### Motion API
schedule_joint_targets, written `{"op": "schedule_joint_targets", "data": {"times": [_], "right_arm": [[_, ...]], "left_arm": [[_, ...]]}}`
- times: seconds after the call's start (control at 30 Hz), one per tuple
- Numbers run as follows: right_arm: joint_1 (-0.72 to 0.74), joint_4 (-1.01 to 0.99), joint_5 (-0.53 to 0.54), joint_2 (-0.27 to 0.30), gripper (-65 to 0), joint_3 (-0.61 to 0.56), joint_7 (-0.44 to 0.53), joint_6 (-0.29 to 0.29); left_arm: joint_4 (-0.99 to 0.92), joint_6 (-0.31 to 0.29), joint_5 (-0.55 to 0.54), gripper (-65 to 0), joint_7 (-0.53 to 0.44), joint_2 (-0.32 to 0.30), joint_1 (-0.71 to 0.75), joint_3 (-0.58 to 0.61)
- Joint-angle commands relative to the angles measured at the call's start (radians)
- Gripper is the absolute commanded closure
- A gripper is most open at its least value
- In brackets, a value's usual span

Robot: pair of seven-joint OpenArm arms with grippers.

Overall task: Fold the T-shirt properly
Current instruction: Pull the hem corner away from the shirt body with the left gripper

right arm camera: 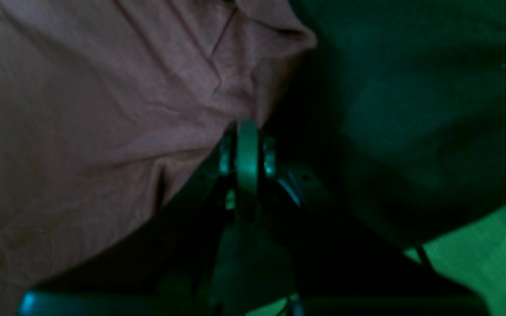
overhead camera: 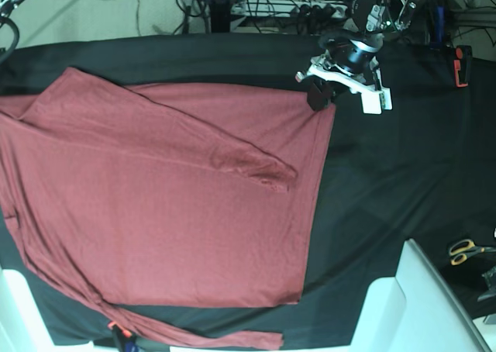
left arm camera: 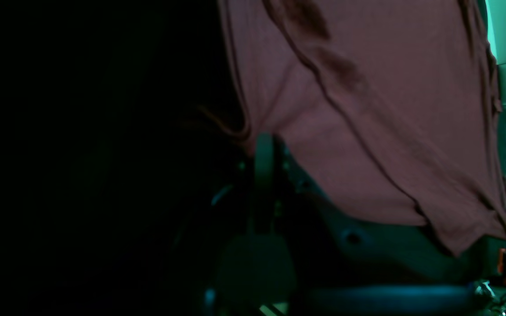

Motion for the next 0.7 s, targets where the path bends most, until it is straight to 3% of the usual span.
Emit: {"op": "schedule_joint_targets", "data": {"times": [0.0, 0.33, 0.67], "right_arm": [[-0.005, 0.033, 0.013, 0.016, 0.0, 0.004, -0.003, 0.003], [-0.065, 0.116, 0.012, -0.022, 0.0, 0.000, -0.014, -0.002], [-0.062, 0.116, 0.009, -0.028, 0.0, -0.006, -0.065, -0.005]], "left_arm": [[0.019, -0.004, -0.002, 0.0, -0.017, -0.007, 0.018, -0.004], [0.068, -0.007, 0.004, 0.0, -0.017, -0.005, 0.156, -0.120], [0.062, -0.007, 0.006, 0.0, -0.016, -0.001, 0.153, -0.088]]}}
